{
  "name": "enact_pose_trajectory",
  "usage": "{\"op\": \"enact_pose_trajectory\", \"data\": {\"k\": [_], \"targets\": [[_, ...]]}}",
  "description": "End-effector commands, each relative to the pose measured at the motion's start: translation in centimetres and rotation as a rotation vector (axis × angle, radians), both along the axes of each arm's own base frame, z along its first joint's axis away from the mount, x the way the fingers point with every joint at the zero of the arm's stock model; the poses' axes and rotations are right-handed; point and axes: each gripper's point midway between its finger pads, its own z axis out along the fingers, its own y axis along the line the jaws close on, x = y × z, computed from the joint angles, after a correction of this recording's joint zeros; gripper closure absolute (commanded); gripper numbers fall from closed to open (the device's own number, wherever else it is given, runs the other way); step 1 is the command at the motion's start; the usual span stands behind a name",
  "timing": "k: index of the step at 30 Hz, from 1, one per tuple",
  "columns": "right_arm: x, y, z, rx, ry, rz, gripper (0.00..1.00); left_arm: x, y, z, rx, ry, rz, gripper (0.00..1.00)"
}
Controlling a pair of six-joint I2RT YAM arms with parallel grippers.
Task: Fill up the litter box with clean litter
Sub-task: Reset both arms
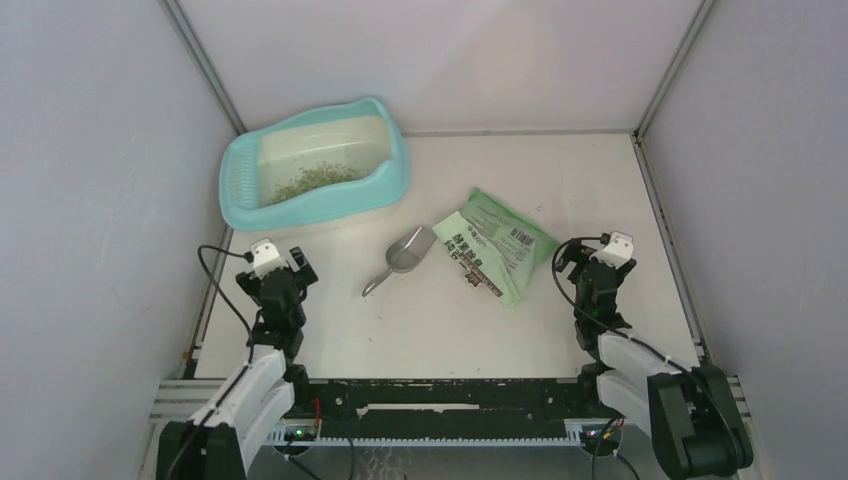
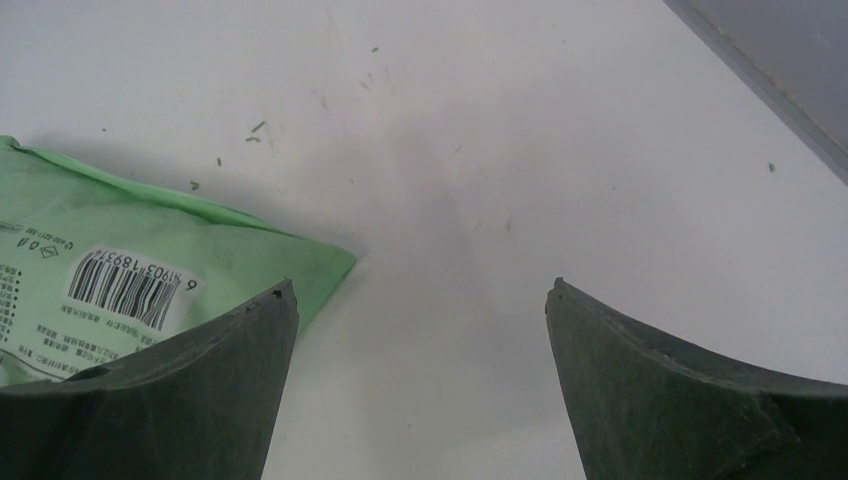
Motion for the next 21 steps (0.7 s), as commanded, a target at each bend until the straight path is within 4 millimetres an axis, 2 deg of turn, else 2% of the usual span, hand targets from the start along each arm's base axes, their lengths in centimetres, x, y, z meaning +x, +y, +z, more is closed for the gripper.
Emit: {"op": "enact_pose_trajectory", "data": {"k": [1,4,6,12,14,18,21], "targets": [[3.1,0.0,4.8,-0.021,-0.160,-0.002,0.01,3.2,-0.6,3.5,0.045,-0.098,-0.058,0.00],[3.9,-0.5,5.0,-0.040,-0.154,-0.030,0.01,4.2,-0.4,3.9,0.071,-0.106,-0.059,0.00],[3.7,-1.0,5.2,-0.056,-0.177,-0.048,0.01,4.8,-0.3,4.7,0.092,-0.143,-0.071,0.00],[4.1,-1.5,5.1,-0.068,-0.196,-0.048,0.01,6.6,0.7,4.5,0.099,-0.101,-0.093,0.00],[4.4,-1.6,4.8,-0.063,-0.187,-0.044,0.01,6.5,1.2,4.6,0.094,-0.108,-0.086,0.00],[4.7,-2.0,4.2,-0.025,-0.198,-0.008,0.01,5.5,0.8,4.3,0.085,-0.105,-0.106,0.00],[4.9,-1.3,4.1,-0.029,-0.193,0.033,0.01,4.3,0.3,4.1,0.063,-0.135,-0.120,0.00]]}}
